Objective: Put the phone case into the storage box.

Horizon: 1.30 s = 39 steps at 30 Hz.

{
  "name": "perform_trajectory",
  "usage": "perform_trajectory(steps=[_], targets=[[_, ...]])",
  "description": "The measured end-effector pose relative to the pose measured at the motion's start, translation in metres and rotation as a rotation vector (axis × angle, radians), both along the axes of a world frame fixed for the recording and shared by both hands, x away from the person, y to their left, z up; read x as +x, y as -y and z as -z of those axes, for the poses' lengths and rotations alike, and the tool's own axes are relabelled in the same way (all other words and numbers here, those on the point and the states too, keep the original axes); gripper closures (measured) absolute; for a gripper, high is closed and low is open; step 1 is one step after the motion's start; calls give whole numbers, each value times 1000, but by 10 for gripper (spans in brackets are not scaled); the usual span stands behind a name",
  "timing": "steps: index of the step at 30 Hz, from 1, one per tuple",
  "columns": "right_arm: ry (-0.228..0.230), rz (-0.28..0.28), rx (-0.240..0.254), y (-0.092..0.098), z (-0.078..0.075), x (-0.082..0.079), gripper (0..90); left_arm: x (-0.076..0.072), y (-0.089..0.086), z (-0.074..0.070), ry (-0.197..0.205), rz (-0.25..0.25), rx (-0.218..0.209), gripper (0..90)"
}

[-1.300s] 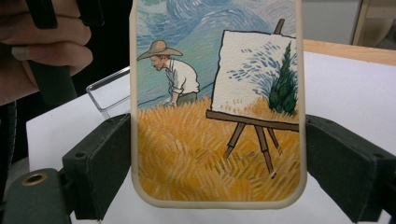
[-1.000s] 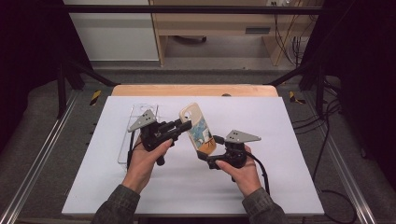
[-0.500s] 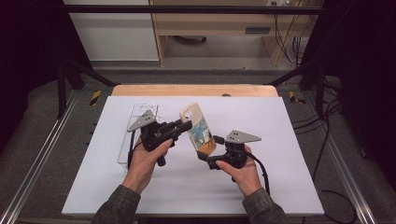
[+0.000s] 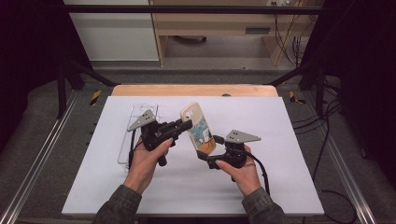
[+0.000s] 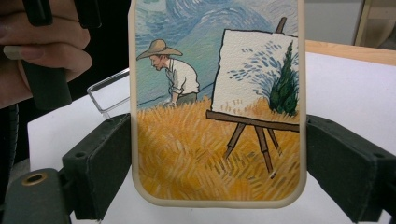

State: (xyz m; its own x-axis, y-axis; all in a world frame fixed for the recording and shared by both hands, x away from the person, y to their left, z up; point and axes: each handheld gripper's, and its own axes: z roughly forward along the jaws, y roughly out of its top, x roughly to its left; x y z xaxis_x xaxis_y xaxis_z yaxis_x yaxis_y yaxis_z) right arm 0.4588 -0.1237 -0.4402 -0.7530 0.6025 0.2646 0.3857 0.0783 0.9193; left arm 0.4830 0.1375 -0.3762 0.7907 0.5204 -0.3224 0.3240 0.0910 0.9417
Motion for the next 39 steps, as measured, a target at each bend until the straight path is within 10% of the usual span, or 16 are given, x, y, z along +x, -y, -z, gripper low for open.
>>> perform_trajectory(steps=[15,39], targets=[[3,-6,14,-5,2,1,109,-7,10,-5,-17,40,-79,804],[31,14,-47,1,-1,1,90,-10,-7,-16,49,-69,-1,805]])
